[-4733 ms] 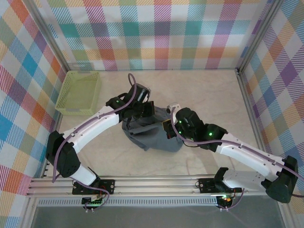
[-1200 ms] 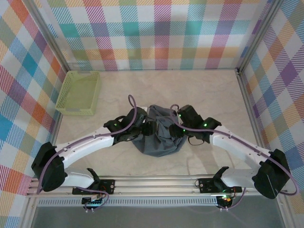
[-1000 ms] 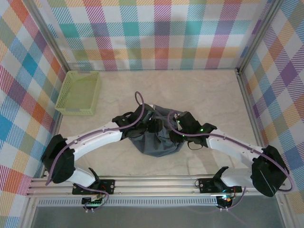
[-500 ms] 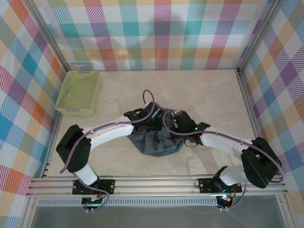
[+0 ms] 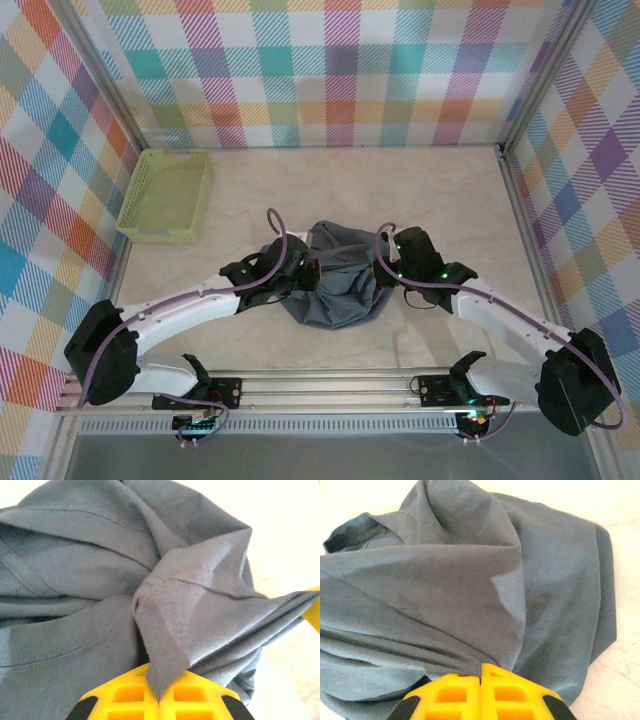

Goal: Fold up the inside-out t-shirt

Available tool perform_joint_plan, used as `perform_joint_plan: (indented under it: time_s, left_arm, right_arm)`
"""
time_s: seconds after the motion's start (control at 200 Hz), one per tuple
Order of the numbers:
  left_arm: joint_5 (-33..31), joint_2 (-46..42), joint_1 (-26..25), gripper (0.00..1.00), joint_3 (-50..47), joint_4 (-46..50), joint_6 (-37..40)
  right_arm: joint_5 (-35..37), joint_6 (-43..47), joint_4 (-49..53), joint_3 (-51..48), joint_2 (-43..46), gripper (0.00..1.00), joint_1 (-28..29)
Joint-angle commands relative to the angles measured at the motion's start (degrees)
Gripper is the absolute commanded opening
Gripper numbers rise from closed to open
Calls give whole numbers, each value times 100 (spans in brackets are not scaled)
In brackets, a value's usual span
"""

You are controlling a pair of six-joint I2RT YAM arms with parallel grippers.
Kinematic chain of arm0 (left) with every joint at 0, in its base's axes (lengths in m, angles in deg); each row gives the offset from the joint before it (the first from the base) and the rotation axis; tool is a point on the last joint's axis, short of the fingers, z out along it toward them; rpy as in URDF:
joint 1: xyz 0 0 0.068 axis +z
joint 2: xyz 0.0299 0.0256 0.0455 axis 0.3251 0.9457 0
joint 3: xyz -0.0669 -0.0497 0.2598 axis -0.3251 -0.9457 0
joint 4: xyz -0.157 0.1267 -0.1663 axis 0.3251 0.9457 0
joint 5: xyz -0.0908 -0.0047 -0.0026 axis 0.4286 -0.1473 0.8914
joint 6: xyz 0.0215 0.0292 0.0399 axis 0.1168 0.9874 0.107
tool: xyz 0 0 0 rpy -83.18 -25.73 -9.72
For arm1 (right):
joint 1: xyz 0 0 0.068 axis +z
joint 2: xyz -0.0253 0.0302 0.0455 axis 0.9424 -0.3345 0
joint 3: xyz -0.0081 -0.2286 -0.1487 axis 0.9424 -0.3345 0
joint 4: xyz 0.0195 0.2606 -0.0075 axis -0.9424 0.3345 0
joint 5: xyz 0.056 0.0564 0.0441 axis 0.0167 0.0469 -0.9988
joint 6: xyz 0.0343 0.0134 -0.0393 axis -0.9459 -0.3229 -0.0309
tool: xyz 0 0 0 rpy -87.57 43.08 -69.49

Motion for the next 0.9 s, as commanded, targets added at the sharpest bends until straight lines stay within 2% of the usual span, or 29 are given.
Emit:
perform_joint_plan:
  time_s: [0.0, 0.16, 0.295, 0.31, 0.42, 0.47, 0.57, 0.73, 0.895]
  left_arm:
    - [-160, -126, 193, 0, -321, 72, 96]
    - [-173, -47, 334, 0, -497, 38, 143]
    - [-273, 235, 381, 0, -334, 160, 244]
    - [-255, 262, 380, 0, -305, 158, 262]
    - [-77, 422, 382, 0, -118, 130, 287]
    - [-57, 451, 382, 0, -76, 117, 271]
    - [-103, 480, 380, 0, -43, 113, 286]
    - [-132, 502, 385, 0, -10, 183, 313]
    - [-146, 436, 380, 0, -62, 207, 291]
  right_arm:
    - [-118, -288, 180, 53, -228, 0, -318]
    - [-496, -708, 346, 359, -831, 0, -812]
    - [-320, -486, 456, 787, -1302, 0, -800]
    - [-274, -452, 463, 809, -1305, 3, -783]
    - [294, -159, 667, 892, -974, 26, -413]
    - [481, -71, 820, 919, -773, 31, -192]
    - [662, -23, 1111, 900, -433, 34, 294]
    - [324, -53, 897, 715, -224, 35, 1172]
    - [-184, -316, 318, 733, -690, 36, 1287]
